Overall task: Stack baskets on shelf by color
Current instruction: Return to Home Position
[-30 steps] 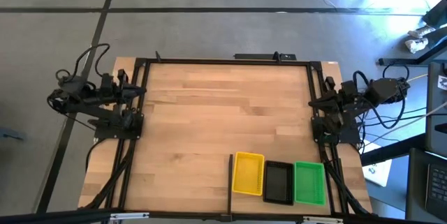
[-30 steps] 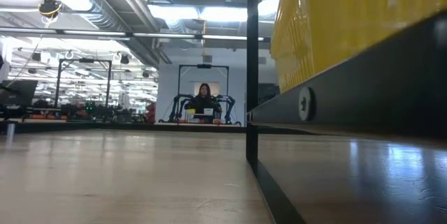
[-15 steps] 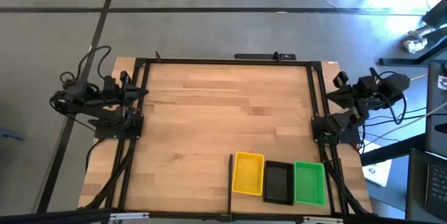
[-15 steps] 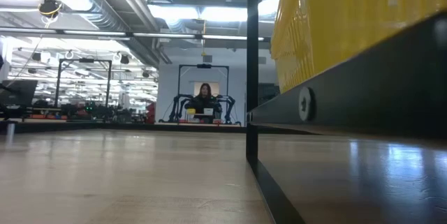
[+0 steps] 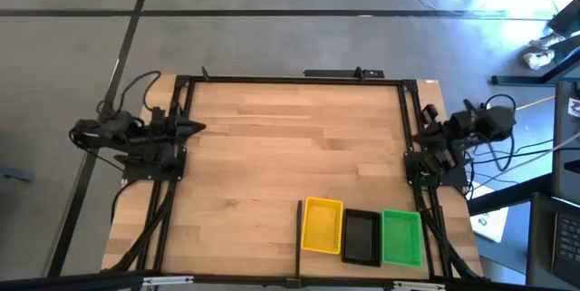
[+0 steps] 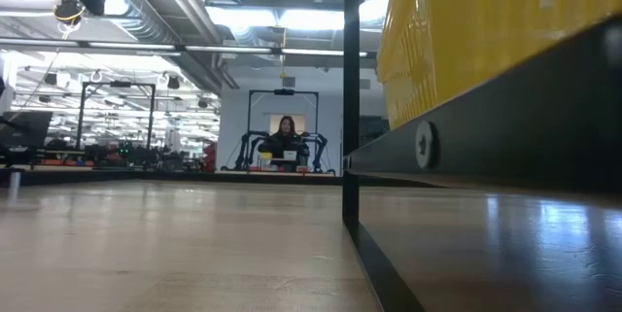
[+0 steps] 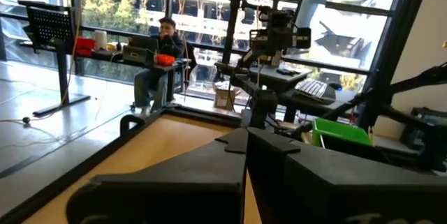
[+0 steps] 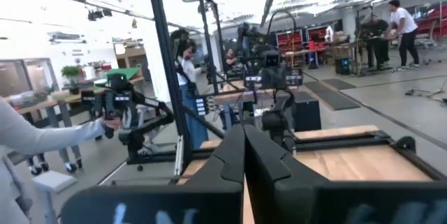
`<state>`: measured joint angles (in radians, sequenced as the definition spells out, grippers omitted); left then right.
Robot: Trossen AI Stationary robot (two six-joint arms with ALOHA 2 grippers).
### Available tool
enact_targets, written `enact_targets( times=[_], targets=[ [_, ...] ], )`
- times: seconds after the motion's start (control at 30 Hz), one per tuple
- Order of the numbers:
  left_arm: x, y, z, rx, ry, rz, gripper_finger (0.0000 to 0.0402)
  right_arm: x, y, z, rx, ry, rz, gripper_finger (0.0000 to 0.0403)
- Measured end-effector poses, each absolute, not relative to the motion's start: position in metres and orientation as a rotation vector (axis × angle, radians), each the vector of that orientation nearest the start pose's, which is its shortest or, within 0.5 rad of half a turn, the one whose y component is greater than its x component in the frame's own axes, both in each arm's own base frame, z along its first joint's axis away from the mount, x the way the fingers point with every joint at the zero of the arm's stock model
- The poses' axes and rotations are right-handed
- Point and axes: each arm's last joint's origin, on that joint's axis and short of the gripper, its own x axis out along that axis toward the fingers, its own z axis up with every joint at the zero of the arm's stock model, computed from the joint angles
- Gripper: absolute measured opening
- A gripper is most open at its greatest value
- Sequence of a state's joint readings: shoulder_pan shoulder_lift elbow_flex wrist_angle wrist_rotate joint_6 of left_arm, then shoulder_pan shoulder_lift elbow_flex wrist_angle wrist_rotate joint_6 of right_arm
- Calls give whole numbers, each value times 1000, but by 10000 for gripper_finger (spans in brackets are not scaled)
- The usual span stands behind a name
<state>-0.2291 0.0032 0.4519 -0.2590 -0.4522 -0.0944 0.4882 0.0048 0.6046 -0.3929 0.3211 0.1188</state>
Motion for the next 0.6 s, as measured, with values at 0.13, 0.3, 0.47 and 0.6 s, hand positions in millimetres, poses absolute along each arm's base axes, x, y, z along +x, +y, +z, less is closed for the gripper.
enact_targets(
  times=[0.13, 0.3, 0.47, 0.6],
  targets=[
    [57, 0, 266, -158, -191, 214, 0, 36, 9, 293, 198, -178, 187, 0],
    [71, -3, 243, -131, -184, 216, 0, 52, 18, 272, 210, -188, 191, 0],
    [82, -6, 218, -106, -186, 218, 0, 65, 25, 250, 206, -202, 191, 0],
    [90, -8, 195, -110, -195, 218, 0, 74, 29, 229, 151, -197, 185, 0]
  ],
)
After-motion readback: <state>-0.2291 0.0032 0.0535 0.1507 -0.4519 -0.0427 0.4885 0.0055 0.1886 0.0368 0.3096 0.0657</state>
